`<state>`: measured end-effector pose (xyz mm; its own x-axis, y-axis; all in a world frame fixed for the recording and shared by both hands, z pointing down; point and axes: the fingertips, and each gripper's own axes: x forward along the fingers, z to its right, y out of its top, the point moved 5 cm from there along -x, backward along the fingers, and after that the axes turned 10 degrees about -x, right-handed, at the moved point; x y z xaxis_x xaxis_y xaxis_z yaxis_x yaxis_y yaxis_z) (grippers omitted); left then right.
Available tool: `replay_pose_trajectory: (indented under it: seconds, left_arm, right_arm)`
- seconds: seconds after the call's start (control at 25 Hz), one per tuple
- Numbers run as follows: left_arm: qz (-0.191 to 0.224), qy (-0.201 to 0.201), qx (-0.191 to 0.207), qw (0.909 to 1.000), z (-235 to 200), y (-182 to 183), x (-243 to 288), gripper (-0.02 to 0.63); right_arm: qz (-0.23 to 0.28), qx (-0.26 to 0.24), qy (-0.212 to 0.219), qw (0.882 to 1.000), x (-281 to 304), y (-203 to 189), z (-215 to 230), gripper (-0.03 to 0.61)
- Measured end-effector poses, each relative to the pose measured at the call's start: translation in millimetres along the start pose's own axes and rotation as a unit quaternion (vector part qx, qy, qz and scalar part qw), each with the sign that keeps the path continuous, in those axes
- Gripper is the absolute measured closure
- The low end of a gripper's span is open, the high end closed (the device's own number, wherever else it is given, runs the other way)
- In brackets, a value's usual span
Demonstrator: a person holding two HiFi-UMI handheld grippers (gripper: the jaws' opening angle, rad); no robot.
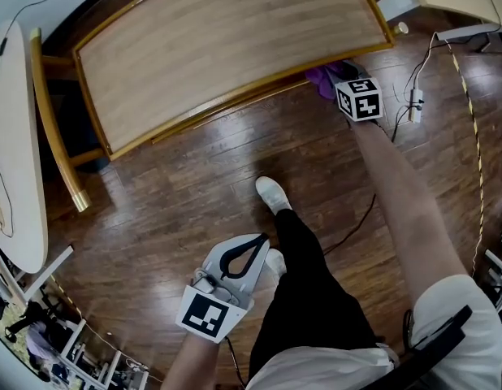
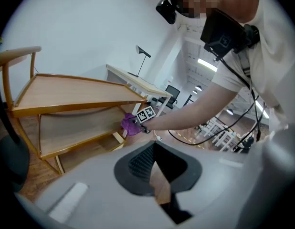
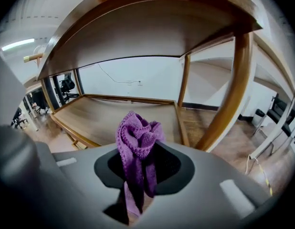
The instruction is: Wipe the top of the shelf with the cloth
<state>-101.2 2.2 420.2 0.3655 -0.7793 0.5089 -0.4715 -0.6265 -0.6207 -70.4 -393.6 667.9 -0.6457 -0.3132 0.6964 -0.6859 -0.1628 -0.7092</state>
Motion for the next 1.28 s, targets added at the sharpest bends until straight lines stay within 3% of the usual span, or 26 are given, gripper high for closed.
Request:
replay_pose_trajectory:
  seconds: [0.24, 0.4, 0.56, 0.72, 0.84, 1.04, 1.28]
  left_arm:
    - [0.005, 0.015, -0.004, 0.9999, -1, -5, -4, 0.592]
    - [0.016, 0.022, -0.016, 0.9995, -2, -11, -10, 0.592]
    - [0.039, 0.039, -0.024, 0.9982, -7, -15, -25, 0.592]
    - [0.064, 0.053, -0.030, 0.9961, -7, -21, -44, 0.592]
    - [0.069, 0.068, -0.034, 0.9947, -9, -32, -58, 0.592]
    - [0.082, 0.099, -0.043, 0.9908, -19, -45, -81, 0.592]
    - [0.097, 0.124, -0.058, 0.9858, -30, -53, -96, 0.592]
  right_arm:
    - [-0.032, -0.066, -0.049, 0.996, -12, -12, 24, 0.488]
    - [0.009, -0.072, -0.028, 0.997, -31, 2, -5, 0.488]
    - [0.077, -0.098, 0.073, 0.989, -42, 34, -107, 0.489]
    - [0.123, -0.160, 0.193, 0.960, -43, 59, -243, 0.488]
    - [0.139, -0.166, 0.252, 0.943, -31, 70, -326, 0.488]
    - [0.151, -0.170, 0.303, 0.925, -5, 93, -415, 0.488]
    - [0.138, -0.205, 0.313, 0.917, 26, 103, -458, 0.488]
